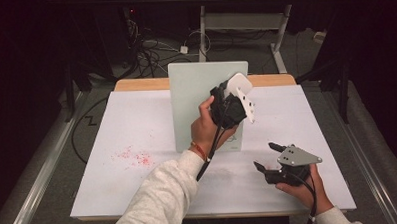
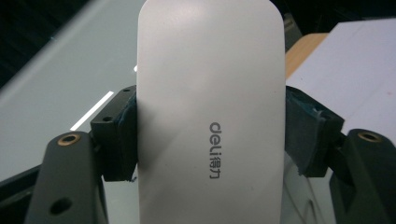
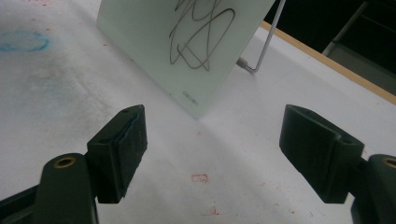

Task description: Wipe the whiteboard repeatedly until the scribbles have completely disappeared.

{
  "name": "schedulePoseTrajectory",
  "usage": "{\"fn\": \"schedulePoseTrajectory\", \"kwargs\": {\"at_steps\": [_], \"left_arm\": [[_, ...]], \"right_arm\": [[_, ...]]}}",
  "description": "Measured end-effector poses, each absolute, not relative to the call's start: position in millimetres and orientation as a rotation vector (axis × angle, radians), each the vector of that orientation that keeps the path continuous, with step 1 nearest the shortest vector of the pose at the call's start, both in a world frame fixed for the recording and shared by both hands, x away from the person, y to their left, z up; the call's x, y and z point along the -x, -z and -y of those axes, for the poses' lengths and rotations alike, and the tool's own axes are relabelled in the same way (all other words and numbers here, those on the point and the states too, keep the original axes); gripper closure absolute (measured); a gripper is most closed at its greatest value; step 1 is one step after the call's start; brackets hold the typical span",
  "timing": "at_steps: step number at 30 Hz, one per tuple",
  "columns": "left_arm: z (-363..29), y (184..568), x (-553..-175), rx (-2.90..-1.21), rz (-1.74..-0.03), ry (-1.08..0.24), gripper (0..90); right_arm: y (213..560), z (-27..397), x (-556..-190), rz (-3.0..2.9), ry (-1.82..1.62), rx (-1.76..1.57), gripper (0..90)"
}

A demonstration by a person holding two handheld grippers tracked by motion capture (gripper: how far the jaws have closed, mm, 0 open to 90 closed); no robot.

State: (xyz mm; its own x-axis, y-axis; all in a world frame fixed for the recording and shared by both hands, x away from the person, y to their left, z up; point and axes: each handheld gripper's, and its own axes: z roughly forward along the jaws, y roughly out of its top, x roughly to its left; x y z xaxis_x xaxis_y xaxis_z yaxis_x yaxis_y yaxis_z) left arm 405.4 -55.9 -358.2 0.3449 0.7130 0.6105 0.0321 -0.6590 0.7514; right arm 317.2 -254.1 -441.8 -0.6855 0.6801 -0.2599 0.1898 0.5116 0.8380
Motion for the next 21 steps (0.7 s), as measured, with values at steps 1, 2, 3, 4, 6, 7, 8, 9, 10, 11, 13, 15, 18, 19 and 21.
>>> {"fn": "schedulePoseTrajectory", "kwargs": {"at_steps": [1,2,3,4,6,7,8,9,10,11,13,15,18,19,21], "left_arm": [[56,363,-404,-1.971,-0.643,-1.35,28.7],[57,368,-402,-1.979,-0.634,-1.355,28.8],[57,373,-400,-1.986,-0.629,-1.356,28.8],[57,378,-398,-1.997,-0.623,-1.358,28.8],[58,388,-394,-2.001,-0.614,-1.361,28.8],[59,392,-393,-2.01,-0.583,-1.385,28.7],[60,397,-391,-2.023,-0.589,-1.373,28.7],[61,401,-389,-2.032,-0.581,-1.376,28.8],[61,405,-388,-2.041,-0.575,-1.375,28.8],[63,408,-386,-2.054,-0.567,-1.376,28.8],[65,415,-383,-2.073,-0.549,-1.386,28.8],[66,421,-381,-2.083,-0.542,-1.381,28.8],[65,429,-378,-2.1,-0.534,-1.378,28.8],[64,433,-377,-2.098,-0.53,-1.377,28.8],[63,439,-374,-2.11,-0.525,-1.38,28.8]], "right_arm": [[442,254,-317,-2.177,-1.108,-0.707,24.1],[442,254,-317,-2.178,-1.109,-0.707,24.1],[442,254,-317,-2.178,-1.109,-0.707,24.1],[442,254,-317,-2.181,-1.109,-0.709,24.2],[442,253,-317,-2.181,-1.107,-0.707,24.2],[442,253,-317,-2.183,-1.108,-0.704,24.2],[443,253,-317,-2.185,-1.108,-0.706,24.3],[443,252,-317,-2.188,-1.106,-0.702,24.3],[443,252,-317,-2.188,-1.106,-0.702,24.3],[443,252,-317,-2.189,-1.103,-0.698,24.2],[443,252,-317,-2.189,-1.104,-0.698,24.3],[443,252,-317,-2.189,-1.107,-0.697,24.3],[443,251,-317,-2.191,-1.107,-0.702,24.3],[443,251,-316,-2.193,-1.106,-0.701,24.2],[443,251,-316,-2.191,-1.107,-0.702,24.2]]}}
